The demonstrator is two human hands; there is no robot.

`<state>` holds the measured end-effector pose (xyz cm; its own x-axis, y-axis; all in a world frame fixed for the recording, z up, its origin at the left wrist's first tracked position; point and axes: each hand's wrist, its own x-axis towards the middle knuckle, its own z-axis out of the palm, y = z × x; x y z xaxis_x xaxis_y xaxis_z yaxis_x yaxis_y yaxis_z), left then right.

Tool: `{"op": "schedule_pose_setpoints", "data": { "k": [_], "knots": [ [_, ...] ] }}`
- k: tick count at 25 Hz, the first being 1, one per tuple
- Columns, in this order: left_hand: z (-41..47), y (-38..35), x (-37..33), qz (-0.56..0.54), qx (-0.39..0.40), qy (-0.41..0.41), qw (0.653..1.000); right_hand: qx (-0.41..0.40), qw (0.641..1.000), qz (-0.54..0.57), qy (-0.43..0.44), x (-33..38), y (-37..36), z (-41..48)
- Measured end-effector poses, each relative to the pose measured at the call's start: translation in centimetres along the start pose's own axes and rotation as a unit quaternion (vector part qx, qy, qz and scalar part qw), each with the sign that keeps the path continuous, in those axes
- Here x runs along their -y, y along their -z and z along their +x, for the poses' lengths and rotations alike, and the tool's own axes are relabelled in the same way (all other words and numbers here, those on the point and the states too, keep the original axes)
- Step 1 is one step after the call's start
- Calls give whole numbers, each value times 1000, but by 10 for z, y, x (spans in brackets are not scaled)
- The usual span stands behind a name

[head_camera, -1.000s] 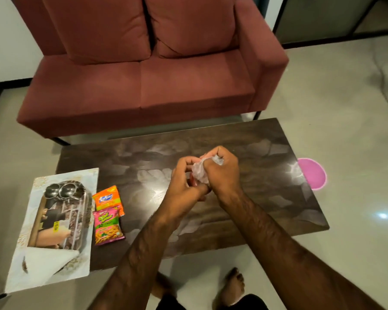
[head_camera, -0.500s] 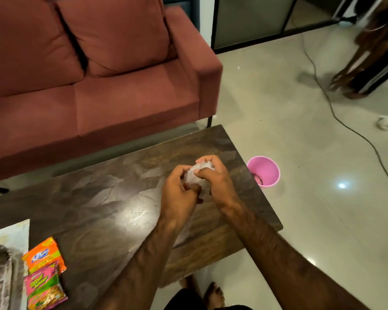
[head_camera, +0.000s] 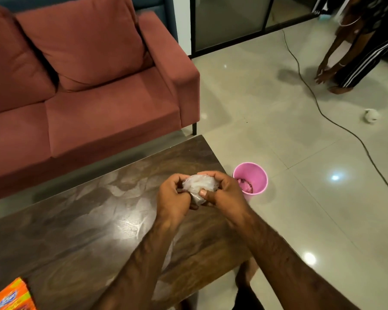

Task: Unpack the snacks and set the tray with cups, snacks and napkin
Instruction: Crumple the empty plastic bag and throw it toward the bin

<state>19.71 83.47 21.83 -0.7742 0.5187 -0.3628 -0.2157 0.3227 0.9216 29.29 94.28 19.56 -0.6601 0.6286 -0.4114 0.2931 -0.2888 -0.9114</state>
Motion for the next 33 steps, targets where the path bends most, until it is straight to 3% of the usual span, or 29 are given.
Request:
{"op": "schedule_pose_setpoints", "data": {
  "k": [8, 11, 15, 19, 26, 33],
  "knots": [
    [46, -177, -8, 113, 112, 30, 987, -86, 994, -29, -63, -26, 155, 79],
    [67, -234, -8, 99, 163, 69, 979, -126, 989, -37, -73, -36, 212, 107],
    [98, -288, 5, 122, 166, 93, 974, -170, 980, -57, -83, -59, 265, 160],
    [130, -309, 26, 169, 184, 75, 965, -174, 972, -140, -75, -86, 285, 213],
    [169, -308, 89, 232, 163, 137, 949, -128, 958, -235, -102, -146, 303, 288],
    [165, -308, 96, 229, 152, 155, 949, -122, 949, -256, -135, -153, 317, 261]
  ]
}}
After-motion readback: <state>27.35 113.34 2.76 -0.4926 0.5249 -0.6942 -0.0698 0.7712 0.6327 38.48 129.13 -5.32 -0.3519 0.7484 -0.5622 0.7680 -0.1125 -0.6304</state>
